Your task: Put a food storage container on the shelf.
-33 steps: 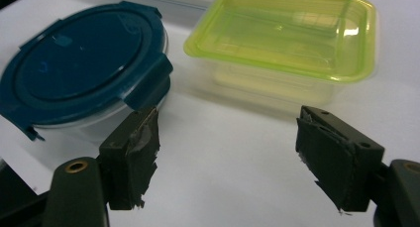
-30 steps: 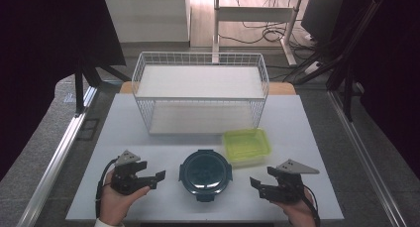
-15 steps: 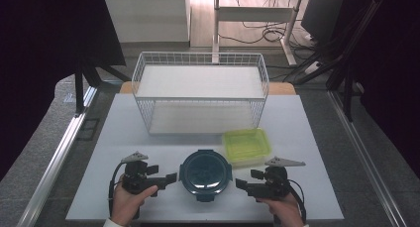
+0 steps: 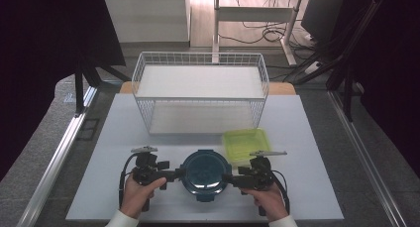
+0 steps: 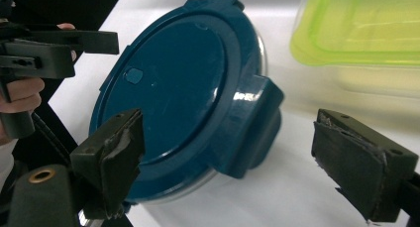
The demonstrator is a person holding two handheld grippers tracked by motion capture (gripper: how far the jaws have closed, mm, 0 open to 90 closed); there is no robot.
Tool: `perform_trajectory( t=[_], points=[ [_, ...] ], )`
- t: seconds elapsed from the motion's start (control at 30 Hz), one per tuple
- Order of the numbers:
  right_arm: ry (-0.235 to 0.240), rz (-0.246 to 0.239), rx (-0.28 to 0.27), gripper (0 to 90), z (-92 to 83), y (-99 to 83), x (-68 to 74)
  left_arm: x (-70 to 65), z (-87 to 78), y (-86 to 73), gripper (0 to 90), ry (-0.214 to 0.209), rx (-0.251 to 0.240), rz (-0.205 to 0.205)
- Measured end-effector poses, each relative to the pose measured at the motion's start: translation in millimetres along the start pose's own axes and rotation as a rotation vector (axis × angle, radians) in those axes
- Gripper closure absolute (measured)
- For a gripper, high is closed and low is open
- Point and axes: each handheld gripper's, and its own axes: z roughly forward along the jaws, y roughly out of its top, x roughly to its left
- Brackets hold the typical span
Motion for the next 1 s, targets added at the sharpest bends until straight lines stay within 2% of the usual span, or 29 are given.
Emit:
perform_trajectory(
  t=[0.1, 0.2, 0.3, 0.47, 0.57, 0.73, 0.83, 0.93, 1.0],
  points=[
    [0.001, 0.010, 0.010, 12.5, 6.0, 0.4, 2.7, 4.3, 2.4, -0.5, 9.9, -0.008, 0.001, -0.017],
    [0.000, 0.041, 0.008, 12.2, 11.6, 1.4, -0.5, 7.9, 8.6, -1.2, 9.9, -0.028, 0.009, -0.047],
    [0.032, 0.082, 0.007, 12.2, 16.5, 1.2, -4.2, 8.5, 16.1, -2.6, 10.1, -0.033, 0.026, -0.054],
    [0.035, 0.089, 0.025, 11.7, 24.6, -2.9, -4.9, 10.6, 23.8, -7.3, 12.7, -0.092, 0.034, -0.095],
    [0.060, 0.119, 0.033, 12.5, 28.1, -5.1, -5.7, 9.5, 27.3, -8.7, 13.3, -0.108, 0.042, -0.107],
    [0.075, 0.131, 0.032, 17.2, 29.2, -6.7, -2.4, 5.5, 31.3, -12.0, 18.5, -0.127, 0.061, -0.128],
    [0.087, 0.168, 0.033, 20.5, 29.1, -6.5, -4.4, 6.7, 34.5, -14.1, 23.1, -0.134, 0.084, -0.151],
    [0.109, 0.215, 0.033, 23.8, 28.2, -7.1, -8.3, 6.1, 35.6, -14.8, 25.3, -0.134, 0.080, -0.177],
    [0.118, 0.231, 0.032, 24.5, 28.1, -8.0, -9.0, 7.8, 34.4, -14.8, 27.2, -0.142, 0.082, -0.211]
  ],
)
